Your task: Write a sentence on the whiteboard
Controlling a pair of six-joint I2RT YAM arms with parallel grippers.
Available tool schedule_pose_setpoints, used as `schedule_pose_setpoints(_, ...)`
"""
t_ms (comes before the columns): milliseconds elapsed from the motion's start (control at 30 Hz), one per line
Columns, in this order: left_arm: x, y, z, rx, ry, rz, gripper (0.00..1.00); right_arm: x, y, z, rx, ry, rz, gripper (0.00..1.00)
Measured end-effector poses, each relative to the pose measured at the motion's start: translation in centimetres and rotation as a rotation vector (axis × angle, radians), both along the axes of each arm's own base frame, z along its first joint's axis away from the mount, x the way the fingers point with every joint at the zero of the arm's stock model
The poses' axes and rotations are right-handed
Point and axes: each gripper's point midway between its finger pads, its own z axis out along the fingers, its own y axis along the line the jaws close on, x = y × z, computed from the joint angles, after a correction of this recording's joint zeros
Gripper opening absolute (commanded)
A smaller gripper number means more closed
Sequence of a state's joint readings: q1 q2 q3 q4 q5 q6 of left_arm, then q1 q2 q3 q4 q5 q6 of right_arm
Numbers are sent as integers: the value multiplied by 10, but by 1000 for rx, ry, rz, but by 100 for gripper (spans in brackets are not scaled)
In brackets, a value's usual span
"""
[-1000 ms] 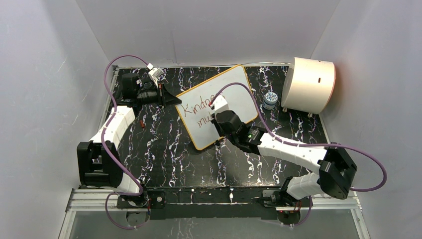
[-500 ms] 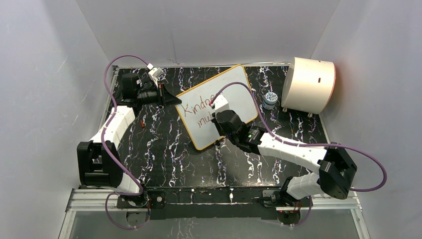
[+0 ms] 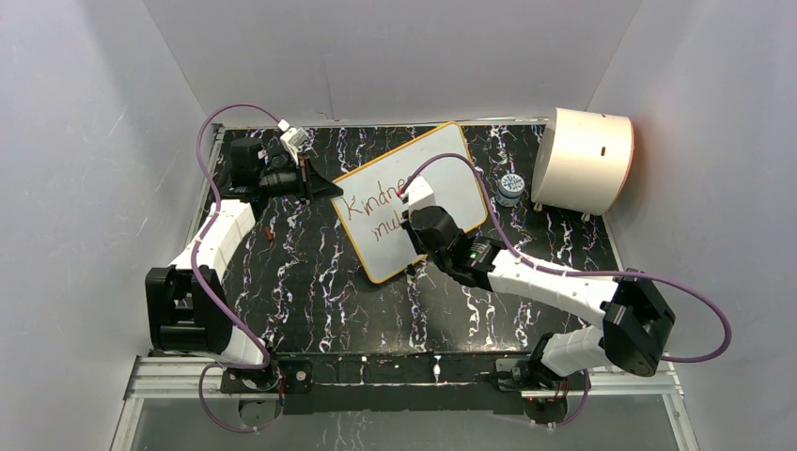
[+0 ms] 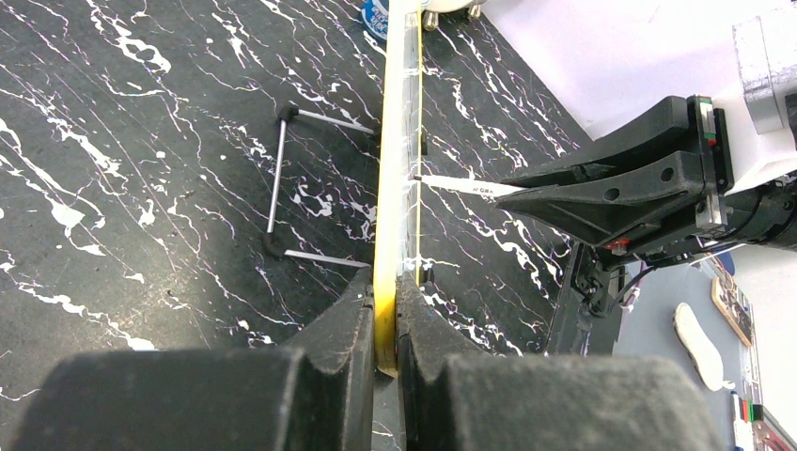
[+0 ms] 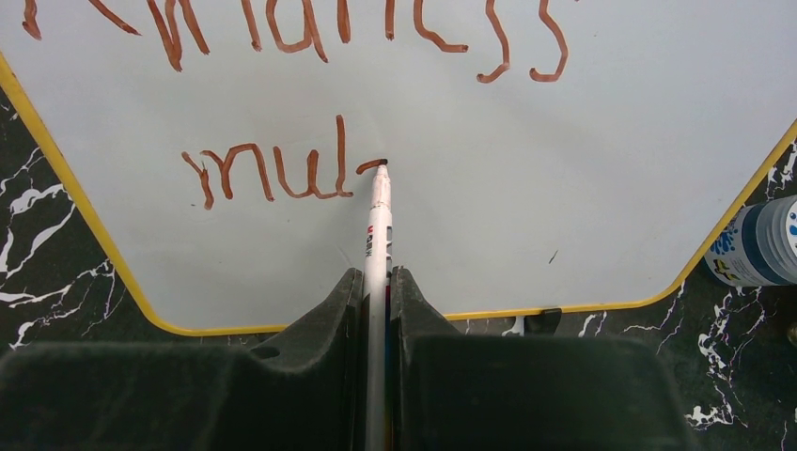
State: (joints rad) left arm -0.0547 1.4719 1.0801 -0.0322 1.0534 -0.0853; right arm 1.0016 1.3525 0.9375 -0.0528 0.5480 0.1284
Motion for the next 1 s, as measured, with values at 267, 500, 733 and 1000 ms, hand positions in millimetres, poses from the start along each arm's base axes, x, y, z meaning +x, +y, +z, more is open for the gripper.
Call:
schedule_pose_setpoints(267,0,0,0,-1,0,-1,0,0,-1,8,26,-7,8,0)
schedule_pose_setpoints(500,0,0,0,5,-6,-4,0,0,3,16,47,-24,30,0)
schedule_pose_setpoints(733,0,0,0,6,-3,-6,0,0,3,17,48,-24,32,0)
schedule_pose_setpoints(1000,0,0,0,7,-3,-6,0,2,4,7,27,-12,30,0)
